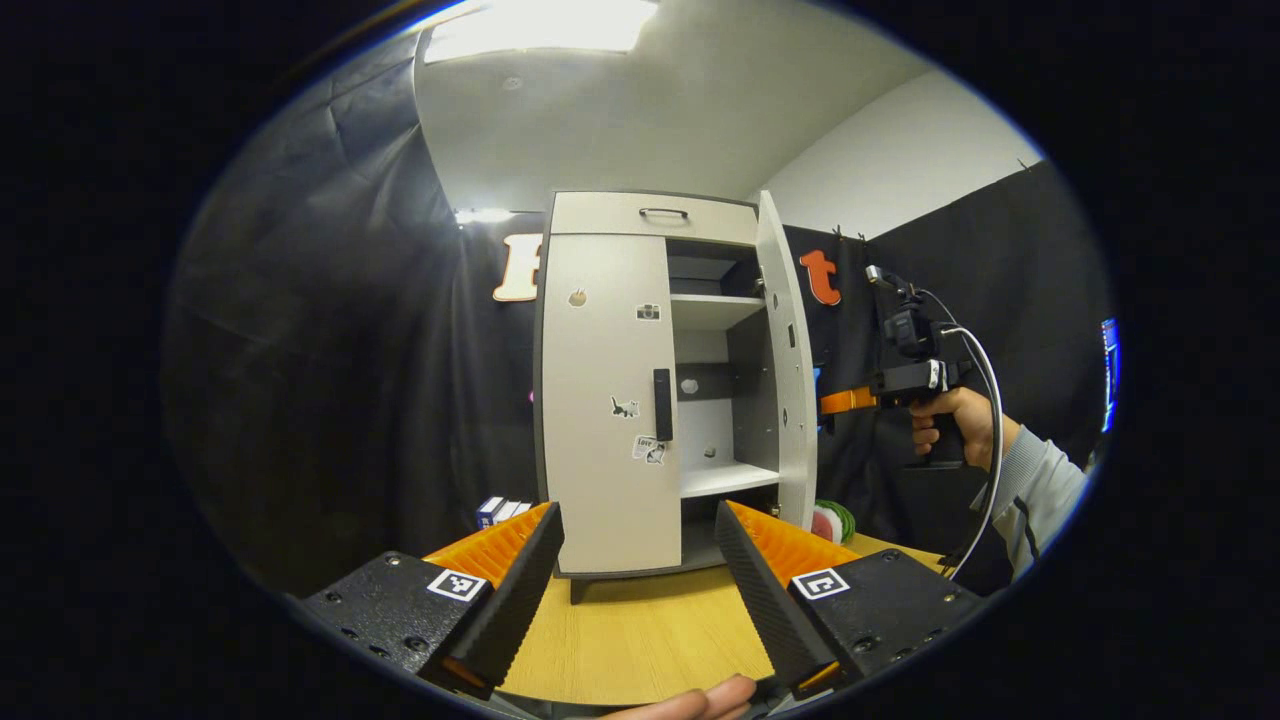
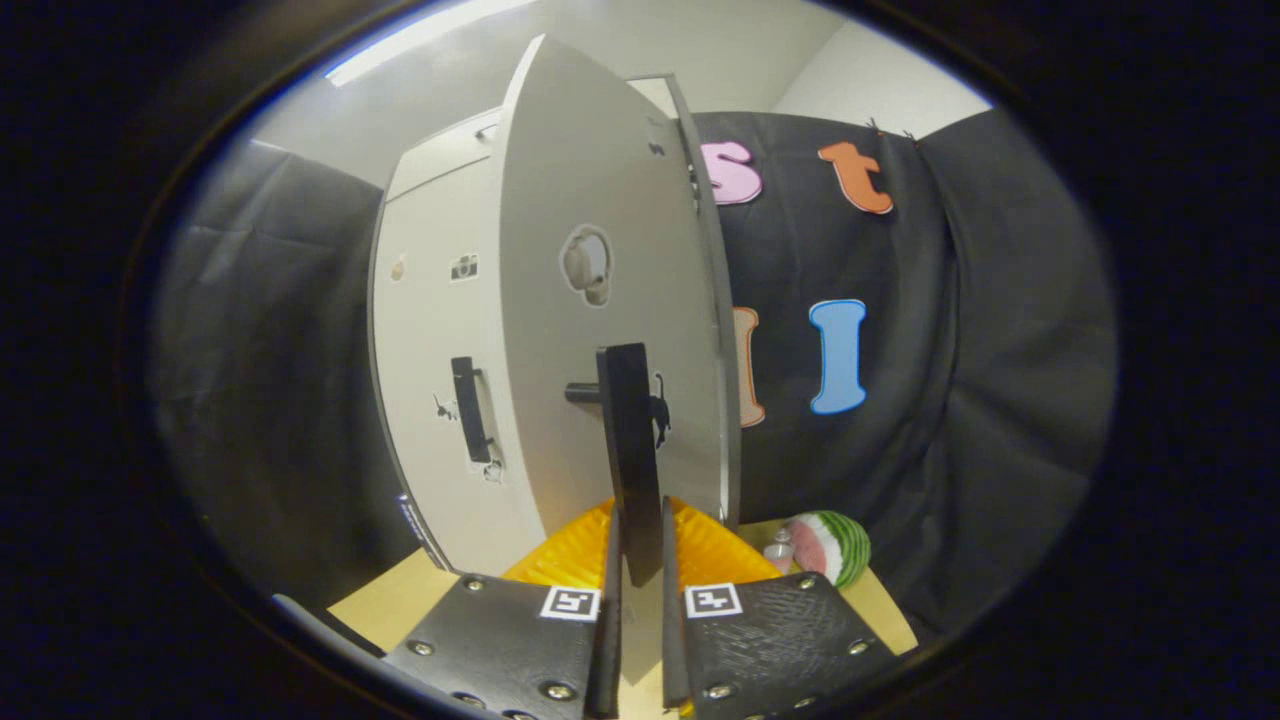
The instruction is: Open the right door of the double-door shoe cabinet with the right hand, and open the left door with the left hand.
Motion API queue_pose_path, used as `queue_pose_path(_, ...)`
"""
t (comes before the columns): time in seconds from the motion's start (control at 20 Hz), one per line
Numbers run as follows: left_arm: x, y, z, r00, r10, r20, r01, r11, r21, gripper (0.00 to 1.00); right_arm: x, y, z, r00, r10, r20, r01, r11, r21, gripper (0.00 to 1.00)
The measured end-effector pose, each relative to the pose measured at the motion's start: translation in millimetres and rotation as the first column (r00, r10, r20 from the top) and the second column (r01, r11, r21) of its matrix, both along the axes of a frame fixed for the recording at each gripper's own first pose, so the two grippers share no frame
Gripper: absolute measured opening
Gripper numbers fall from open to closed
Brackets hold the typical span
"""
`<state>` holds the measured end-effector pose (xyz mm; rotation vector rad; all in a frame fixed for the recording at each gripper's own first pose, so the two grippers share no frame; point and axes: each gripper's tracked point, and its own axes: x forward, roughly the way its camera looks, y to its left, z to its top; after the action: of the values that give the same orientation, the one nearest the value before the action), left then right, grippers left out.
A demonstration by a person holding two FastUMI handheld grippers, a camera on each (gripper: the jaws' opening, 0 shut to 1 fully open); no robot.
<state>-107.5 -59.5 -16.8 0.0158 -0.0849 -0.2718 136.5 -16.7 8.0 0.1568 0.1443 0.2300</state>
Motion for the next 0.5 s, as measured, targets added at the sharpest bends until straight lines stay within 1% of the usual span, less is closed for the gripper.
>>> queue_pose_path(0.05, 0, -2, -1, 1.0, -0.005, -0.002, 0.005, 1.0, -0.002, 0.94, 0, -8, -1, 1.0, -0.024, -0.002, 0.024, 1.0, 0.018, 0.17)
queue_pose_path(0.1, 1, -5, 0, 1.0, -0.008, -0.003, 0.008, 1.0, -0.005, 0.95, 2, -17, 1, 0.999, -0.047, 0.004, 0.047, 0.999, 0.007, 0.17)
queue_pose_path(0.2, 1, -9, -1, 1.0, -0.012, -0.005, 0.012, 1.0, -0.005, 0.95, 10, -39, 2, 0.995, -0.097, 0.04, 0.098, 0.994, -0.038, 0.17)
queue_pose_path(0.25, 1, -11, -2, 1.0, -0.016, -0.004, 0.016, 1.0, -0.002, 0.95, -2, -59, 6, 0.988, -0.153, 0.038, 0.155, 0.986, -0.064, 0.17)
queue_pose_path(0.3, 2, -15, -2, 1.0, -0.018, -0.002, 0.018, 1.0, 0.002, 0.95, 18, -75, -1, 0.978, -0.205, 0.048, 0.209, 0.973, -0.097, 0.02)
queue_pose_path(0.35, 3, -16, -3, 1.0, -0.019, -0.003, 0.019, 1.0, 0.006, 0.95, 21, -93, 2, 0.975, -0.215, 0.062, 0.221, 0.969, -0.113, 0.01)
queue_pose_path(0.4, 4, -17, -5, 1.0, -0.019, -0.004, 0.019, 1.0, 0.006, 0.96, 22, -86, -1, 0.988, -0.148, 0.036, 0.15, 0.987, -0.051, 0.01)
queue_pose_path(0.45, 6, -19, -5, 1.0, -0.019, -0.006, 0.019, 1.0, 0.006, 0.96, 22, -78, -3, 0.995, -0.101, 0.007, 0.101, 0.995, 0.026, 0.0)
queue_pose_path(0.5, 8, -21, -6, 1.0, -0.019, -0.009, 0.019, 1.0, 0.007, 0.95, 22, -77, -3, 0.997, -0.074, -0.004, 0.074, 0.994, 0.083, 0.01)
